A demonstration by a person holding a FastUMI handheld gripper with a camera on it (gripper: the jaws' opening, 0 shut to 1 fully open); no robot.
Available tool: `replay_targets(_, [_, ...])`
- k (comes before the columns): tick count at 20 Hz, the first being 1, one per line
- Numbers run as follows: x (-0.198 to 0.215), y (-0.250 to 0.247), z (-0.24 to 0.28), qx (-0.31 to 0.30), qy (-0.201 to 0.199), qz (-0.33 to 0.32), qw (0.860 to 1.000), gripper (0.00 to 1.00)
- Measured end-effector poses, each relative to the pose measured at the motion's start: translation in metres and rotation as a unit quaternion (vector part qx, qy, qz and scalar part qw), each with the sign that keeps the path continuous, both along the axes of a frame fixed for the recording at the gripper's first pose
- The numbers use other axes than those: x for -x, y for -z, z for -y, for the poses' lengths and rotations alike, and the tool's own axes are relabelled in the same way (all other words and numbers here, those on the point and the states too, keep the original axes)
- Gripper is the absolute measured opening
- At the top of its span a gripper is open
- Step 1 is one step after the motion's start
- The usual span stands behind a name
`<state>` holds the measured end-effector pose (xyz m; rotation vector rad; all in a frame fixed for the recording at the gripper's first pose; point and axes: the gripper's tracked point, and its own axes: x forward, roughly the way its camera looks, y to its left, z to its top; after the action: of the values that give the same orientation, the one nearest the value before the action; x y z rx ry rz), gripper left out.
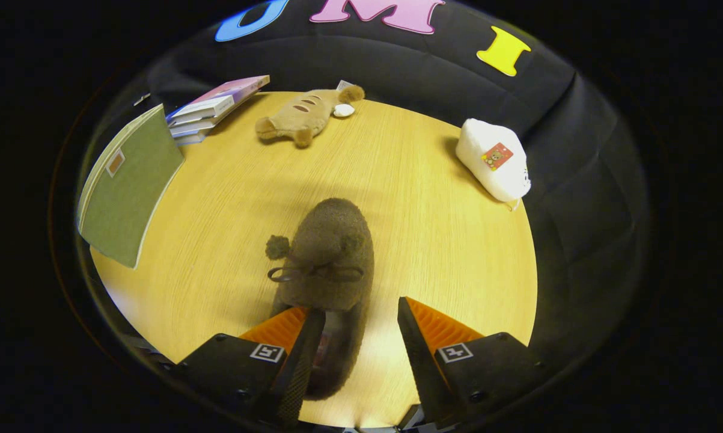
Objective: Open the storage box then place both shoes into the box .Put the left shoe in first, then the right shoe, with the right side of both shoes facing outward in a uniform manner.
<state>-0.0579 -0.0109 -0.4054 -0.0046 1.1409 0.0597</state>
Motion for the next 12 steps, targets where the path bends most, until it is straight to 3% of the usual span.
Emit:
replay_targets(2, [-0.007,0.013,-0.006,0.004,-0.005,0.0,1.0,0.7])
replay_targets(5, [-0.017,0.022,-0.004,0.036,-0.01,0.012,0.999,0.4])
replay_targets(6, [-0.018,0.021,0.002,0.049,-0.002,0.016,0.999,0.33])
replay_targets(7, [-0.019,0.019,0.003,0.05,0.007,0.017,0.999,0.17])
replay_targets(8, [-0.015,0.016,0.002,0.043,0.015,0.012,0.999,0.1])
replay_targets(12, [-0.016,-0.022,-0.007,0.019,0.032,0.03,0.999,0.07])
